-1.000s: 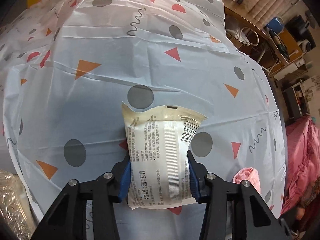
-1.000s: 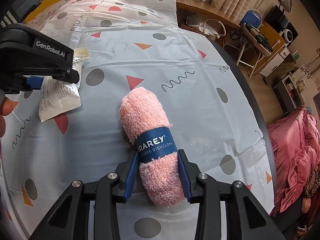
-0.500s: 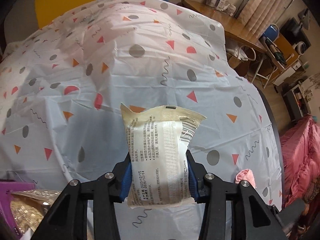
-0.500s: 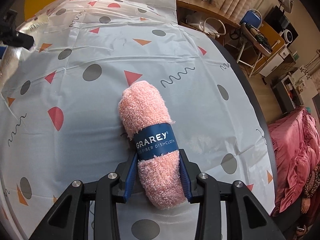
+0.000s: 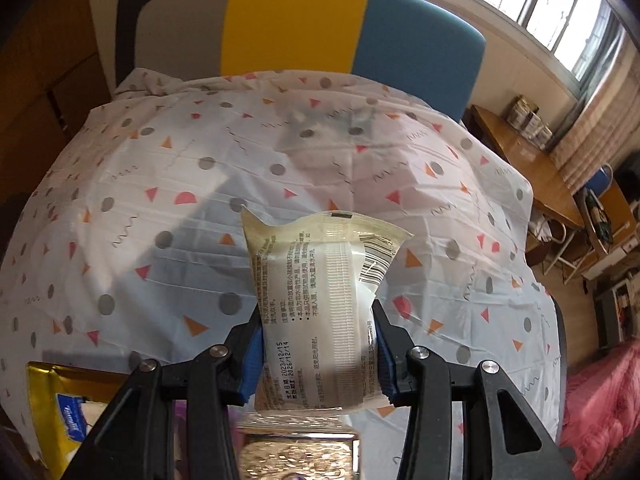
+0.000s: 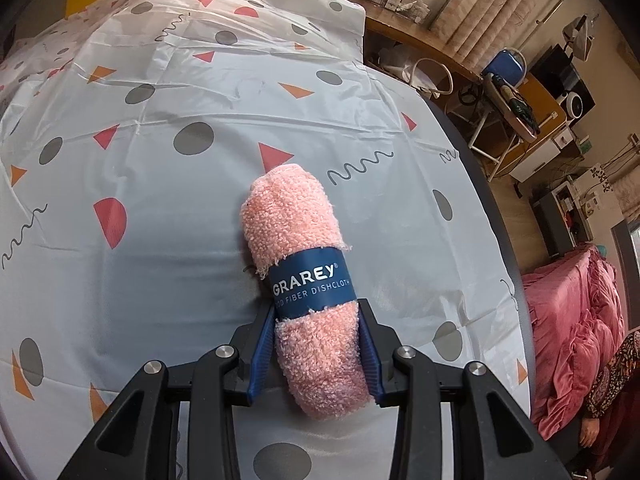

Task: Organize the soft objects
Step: 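Carry the white packet into the gold tray and open the left gripper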

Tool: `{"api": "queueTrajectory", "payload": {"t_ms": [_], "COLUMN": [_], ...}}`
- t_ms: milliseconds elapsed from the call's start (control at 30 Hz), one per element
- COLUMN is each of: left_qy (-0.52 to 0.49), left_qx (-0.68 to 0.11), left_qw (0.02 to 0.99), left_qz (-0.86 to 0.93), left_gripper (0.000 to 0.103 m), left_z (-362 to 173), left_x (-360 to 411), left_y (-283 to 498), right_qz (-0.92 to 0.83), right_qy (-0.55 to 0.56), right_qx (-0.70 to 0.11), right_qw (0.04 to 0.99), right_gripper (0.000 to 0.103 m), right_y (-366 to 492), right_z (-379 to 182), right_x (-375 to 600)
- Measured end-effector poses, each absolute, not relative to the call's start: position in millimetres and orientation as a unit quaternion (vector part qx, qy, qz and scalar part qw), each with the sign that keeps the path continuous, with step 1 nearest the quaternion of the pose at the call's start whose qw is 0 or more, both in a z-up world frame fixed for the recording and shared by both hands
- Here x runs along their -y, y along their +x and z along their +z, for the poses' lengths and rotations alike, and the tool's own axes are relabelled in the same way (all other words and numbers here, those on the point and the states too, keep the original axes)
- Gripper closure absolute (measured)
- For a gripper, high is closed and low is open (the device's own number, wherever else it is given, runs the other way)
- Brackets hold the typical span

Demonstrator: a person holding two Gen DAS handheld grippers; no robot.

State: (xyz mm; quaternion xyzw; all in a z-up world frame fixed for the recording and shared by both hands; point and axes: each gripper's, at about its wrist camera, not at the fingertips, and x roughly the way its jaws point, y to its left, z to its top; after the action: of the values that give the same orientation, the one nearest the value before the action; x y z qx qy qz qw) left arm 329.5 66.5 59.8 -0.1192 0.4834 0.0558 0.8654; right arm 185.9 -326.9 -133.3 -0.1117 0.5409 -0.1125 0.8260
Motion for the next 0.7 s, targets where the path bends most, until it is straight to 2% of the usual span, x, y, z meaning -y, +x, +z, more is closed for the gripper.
{"api": "queueTrajectory", "payload": {"t_ms": [333, 700], "left_qy": [-0.136, -0.158], "left_qx": [-0.457, -0.448], "left_qw": [0.874, 0.872], "left_qz": [0.096, 0.114], "left_gripper": [0.056, 0.056], "left_z": [82, 48], "left_x": [-180, -260], "left_y": [259, 164], "right_qz": [-0.117, -0.129], "right_qy": [-0.128, -0.155], "right_qx": [-0.536, -0.526], "right_qw": [0.826, 0.827], "right_gripper": [0.065, 0.065], "right_y": [185, 182], "right_z": [-133, -135], "right_x": [323, 313]}}
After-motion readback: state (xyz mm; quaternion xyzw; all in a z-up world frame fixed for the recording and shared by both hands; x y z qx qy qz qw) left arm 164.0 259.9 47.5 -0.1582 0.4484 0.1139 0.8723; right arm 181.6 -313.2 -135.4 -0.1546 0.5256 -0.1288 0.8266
